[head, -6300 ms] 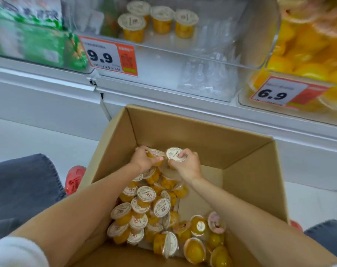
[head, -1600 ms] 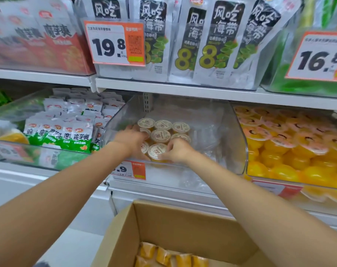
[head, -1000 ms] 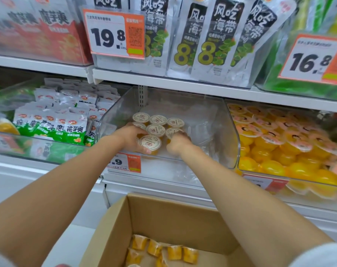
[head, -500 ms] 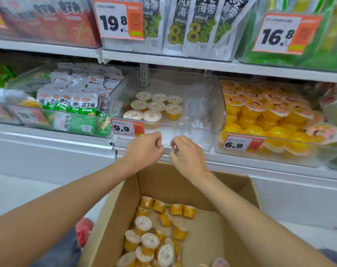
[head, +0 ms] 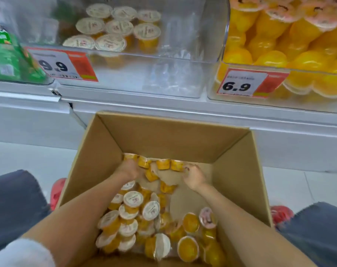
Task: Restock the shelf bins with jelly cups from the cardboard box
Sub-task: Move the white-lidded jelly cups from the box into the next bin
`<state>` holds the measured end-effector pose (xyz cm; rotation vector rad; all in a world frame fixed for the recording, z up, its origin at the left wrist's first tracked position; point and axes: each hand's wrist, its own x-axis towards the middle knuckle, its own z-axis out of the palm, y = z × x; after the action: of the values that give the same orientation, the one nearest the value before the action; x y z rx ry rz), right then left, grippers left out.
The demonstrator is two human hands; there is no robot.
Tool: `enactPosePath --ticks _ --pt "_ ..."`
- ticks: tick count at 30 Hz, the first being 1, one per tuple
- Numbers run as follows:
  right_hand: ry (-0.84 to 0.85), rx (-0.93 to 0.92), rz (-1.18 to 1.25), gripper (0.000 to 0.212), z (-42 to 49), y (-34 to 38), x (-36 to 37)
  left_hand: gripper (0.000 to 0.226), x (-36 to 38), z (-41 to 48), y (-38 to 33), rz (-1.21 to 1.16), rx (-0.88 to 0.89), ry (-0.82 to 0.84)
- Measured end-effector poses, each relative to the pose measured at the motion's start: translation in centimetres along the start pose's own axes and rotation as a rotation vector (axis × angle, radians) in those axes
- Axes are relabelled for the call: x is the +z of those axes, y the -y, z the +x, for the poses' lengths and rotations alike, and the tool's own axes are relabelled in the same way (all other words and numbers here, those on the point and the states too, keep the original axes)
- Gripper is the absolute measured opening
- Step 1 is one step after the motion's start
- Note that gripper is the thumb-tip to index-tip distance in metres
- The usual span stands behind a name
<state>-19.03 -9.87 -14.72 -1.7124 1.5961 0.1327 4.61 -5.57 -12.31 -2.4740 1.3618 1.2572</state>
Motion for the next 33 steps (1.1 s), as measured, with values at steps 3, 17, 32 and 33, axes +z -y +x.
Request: enactPosePath --ticks 3,17,32,33 --pt "-0.011 0.101 0.204 0.048 2.2 -1.2 1.8 0.041 2.4 2.2 -1.5 -0.029 -0.071 0.065" --pt "-0.191 0.214 0.392 0.029 6.7 -0.5 7.0 0.029 6.5 4.7 -1.7 -0.380 -0.281 0.062" --pt "-0.317 -0.341 0.156 0.080 -7.2 6.9 -5.3 0.033 -4.9 -7.2 -5.4 -0.537 0.217 -0.139" --pt "-0.331 -0.389 0.148 0.079 -8.4 7.8 -6.2 0.032 -6.2 -8.2 -5.3 -0.541 0.254 -0.175"
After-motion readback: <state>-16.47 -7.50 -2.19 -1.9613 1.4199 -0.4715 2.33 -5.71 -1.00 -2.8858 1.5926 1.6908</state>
